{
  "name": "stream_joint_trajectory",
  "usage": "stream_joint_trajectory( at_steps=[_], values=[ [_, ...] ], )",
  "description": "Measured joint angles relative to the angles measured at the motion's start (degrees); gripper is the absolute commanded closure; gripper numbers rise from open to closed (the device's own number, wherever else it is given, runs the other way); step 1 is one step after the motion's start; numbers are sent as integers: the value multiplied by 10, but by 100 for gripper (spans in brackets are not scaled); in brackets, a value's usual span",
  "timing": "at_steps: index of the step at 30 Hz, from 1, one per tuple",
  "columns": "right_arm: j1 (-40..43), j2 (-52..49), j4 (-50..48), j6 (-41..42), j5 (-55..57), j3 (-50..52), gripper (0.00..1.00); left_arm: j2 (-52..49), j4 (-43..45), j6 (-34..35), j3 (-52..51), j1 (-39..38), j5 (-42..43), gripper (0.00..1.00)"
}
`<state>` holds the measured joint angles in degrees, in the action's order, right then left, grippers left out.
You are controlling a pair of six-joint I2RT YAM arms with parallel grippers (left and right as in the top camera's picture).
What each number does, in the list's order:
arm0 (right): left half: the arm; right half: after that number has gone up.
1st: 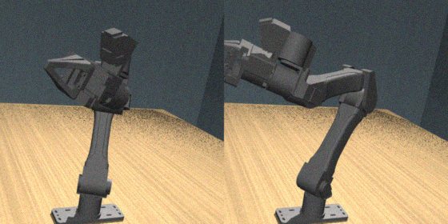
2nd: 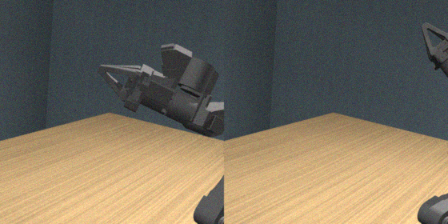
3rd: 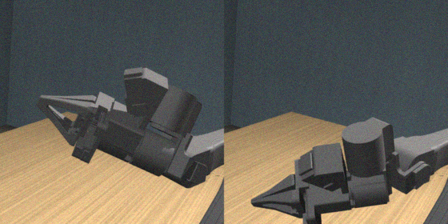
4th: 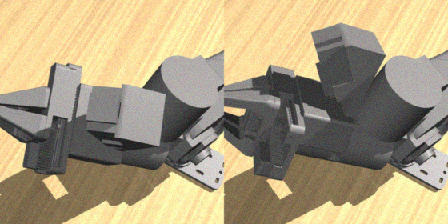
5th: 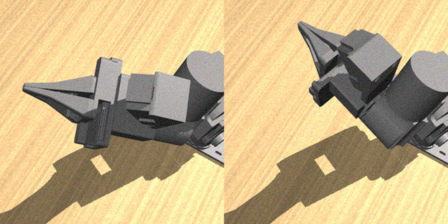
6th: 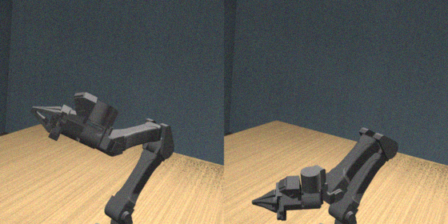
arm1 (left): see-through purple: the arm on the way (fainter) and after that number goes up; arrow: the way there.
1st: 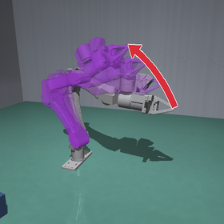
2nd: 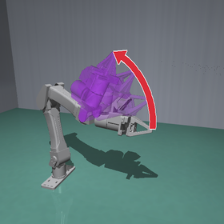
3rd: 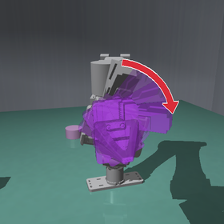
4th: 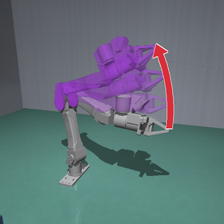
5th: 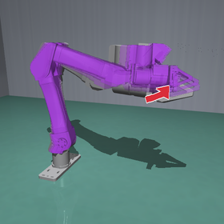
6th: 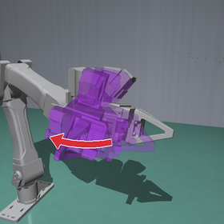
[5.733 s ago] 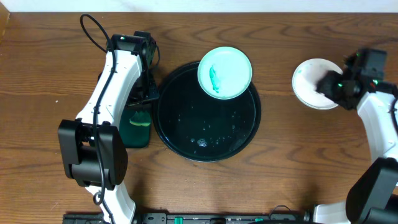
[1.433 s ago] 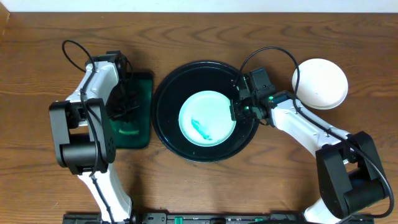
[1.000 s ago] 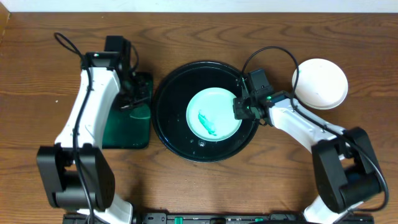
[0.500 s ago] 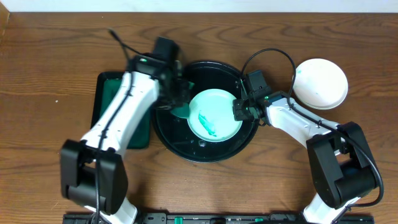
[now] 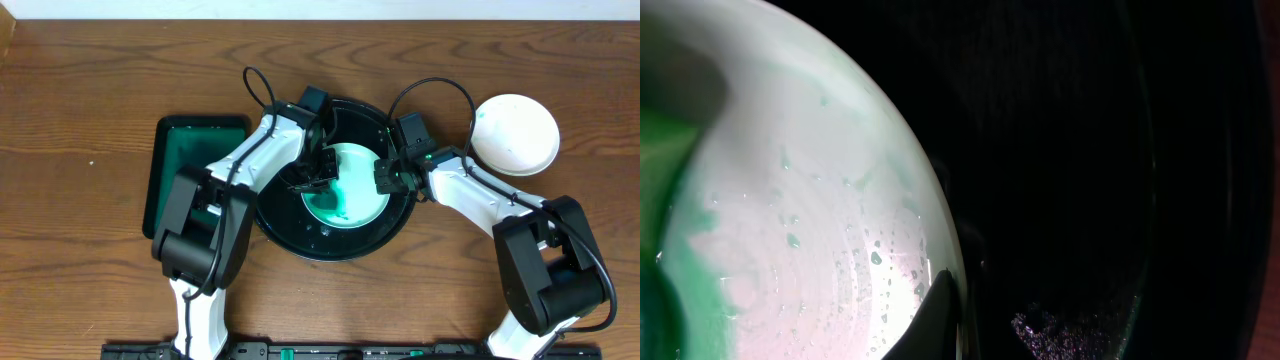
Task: Clean dirty plates on tray and stack at the side
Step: 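Scrub the pale green plate with the sponge in the left gripper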
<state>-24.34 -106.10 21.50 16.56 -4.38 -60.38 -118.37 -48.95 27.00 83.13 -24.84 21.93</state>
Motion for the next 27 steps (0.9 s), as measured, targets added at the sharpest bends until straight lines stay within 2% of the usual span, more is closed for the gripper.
stream_joint_trajectory(
  at_steps=[8,14,21,27],
  values=[
    [0,0,1,0,1,0,99,-21,8,-3,10,-5,68,93],
    [0,0,2,0,2,0,99,-35,56,-4,9,-53,148,93],
    [0,0,6,2,2,-2,99,-38,56,-2,9,-46,167,93],
    [0,0,9,9,-1,-2,99,-38,24,-1,9,-8,166,93]
  ],
)
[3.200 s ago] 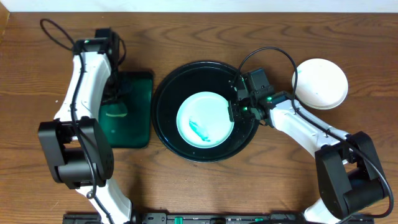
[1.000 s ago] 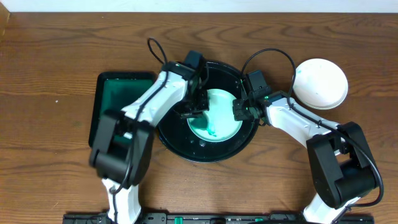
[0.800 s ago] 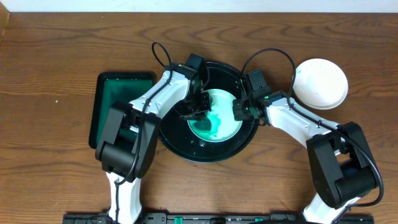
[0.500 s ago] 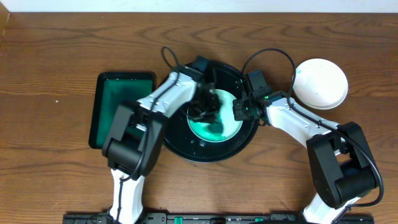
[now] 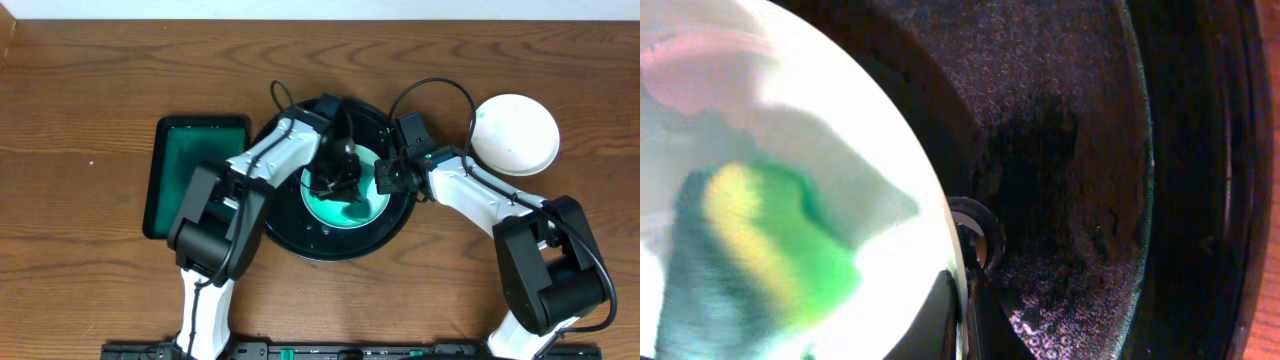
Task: Clean dirty plates on tray and stack at the side
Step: 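Scrub the pale green plate with the sponge in the left gripper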
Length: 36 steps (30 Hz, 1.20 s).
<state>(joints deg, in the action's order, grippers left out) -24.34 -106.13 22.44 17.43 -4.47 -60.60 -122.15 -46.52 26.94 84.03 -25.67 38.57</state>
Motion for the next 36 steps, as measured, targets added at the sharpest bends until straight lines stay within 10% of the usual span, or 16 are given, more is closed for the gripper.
stream_joint_trajectory(
  at_steps=[21,36],
  values=[
    [0,0,0,2,-9,0,99,17,-89,17,16,60,-187,93],
    [0,0,5,2,-9,-1,99,9,56,25,7,-29,-82,93]
  ],
)
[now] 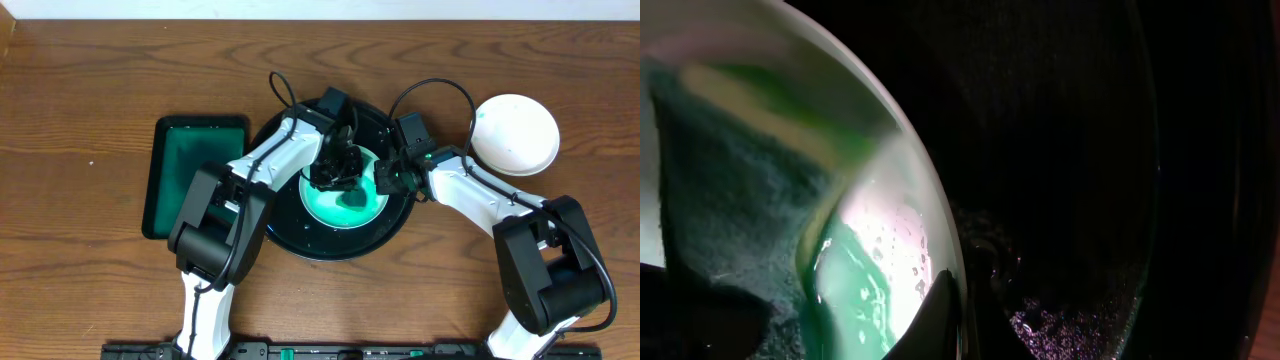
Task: Clean dirty plates on tray and stack at the side
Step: 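Scrub the pale green plate with the sponge in the left gripper, then return the left gripper and dip the sponge in the basin water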
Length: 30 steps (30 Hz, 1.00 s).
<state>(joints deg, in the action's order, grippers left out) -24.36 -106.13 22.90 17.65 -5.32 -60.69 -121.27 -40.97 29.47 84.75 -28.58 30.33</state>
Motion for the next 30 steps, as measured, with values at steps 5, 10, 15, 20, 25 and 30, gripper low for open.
stream_joint_trajectory(
  at_steps=[5,10,15,20,25,30],
  values=[
    [0,0,2,0,0,0,99,-3,-1,4,-1,13,24,93],
    [0,0,7,0,-1,-1,99,-4,-38,4,-1,49,40,93],
    [0,0,9,2,-2,-2,99,-4,-112,-2,2,114,19,93],
    [0,0,7,2,-2,-2,99,-2,-140,-28,2,141,5,93],
    [0,0,7,2,-2,-2,99,5,-139,-43,2,130,-20,93],
    [0,0,7,2,-2,-2,99,25,-141,-53,1,108,-53,93]
  ],
)
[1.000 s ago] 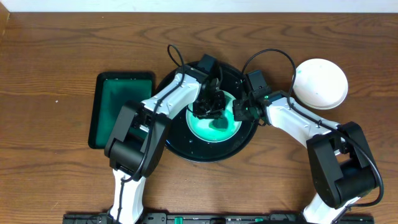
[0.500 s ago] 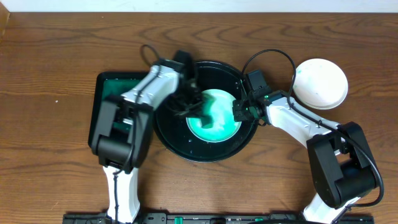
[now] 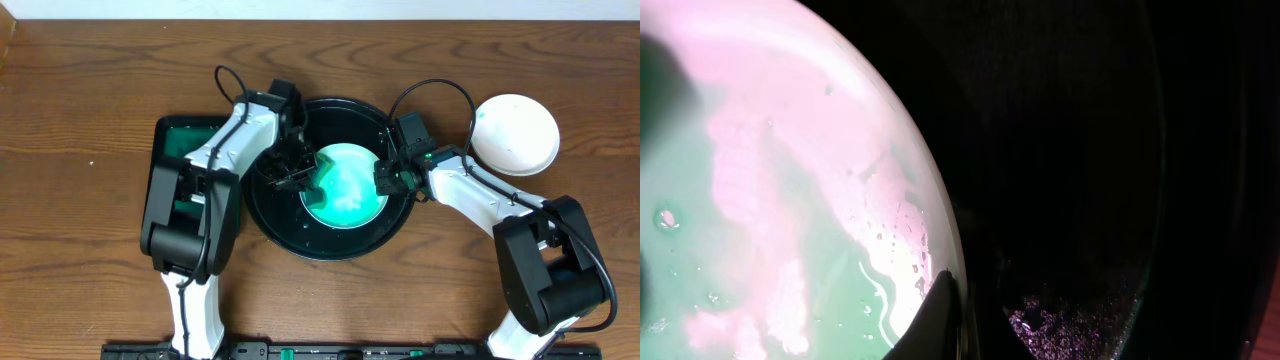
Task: Clean dirty plates on tray and stack at the side
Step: 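Return the left gripper and dip the sponge in the basin water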
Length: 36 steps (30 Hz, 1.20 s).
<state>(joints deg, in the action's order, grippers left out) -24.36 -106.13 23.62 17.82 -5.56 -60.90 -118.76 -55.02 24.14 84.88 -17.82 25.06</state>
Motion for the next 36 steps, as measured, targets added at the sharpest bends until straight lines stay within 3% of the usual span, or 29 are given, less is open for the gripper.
stream_joint_trajectory(
  at_steps=[9,15,32,34,36],
  values=[
    [0,0,0,0,0,0,99,140,-11,-5,0,0,-52,93],
    [0,0,0,0,0,0,99,206,-51,-4,0,27,-131,93],
    [0,0,1,0,0,0,99,153,-76,-5,0,244,-195,93],
    [0,0,1,0,0,0,99,126,-76,-5,0,254,-195,92],
    [0,0,1,0,0,0,99,100,-76,-7,0,259,-195,85]
  ],
)
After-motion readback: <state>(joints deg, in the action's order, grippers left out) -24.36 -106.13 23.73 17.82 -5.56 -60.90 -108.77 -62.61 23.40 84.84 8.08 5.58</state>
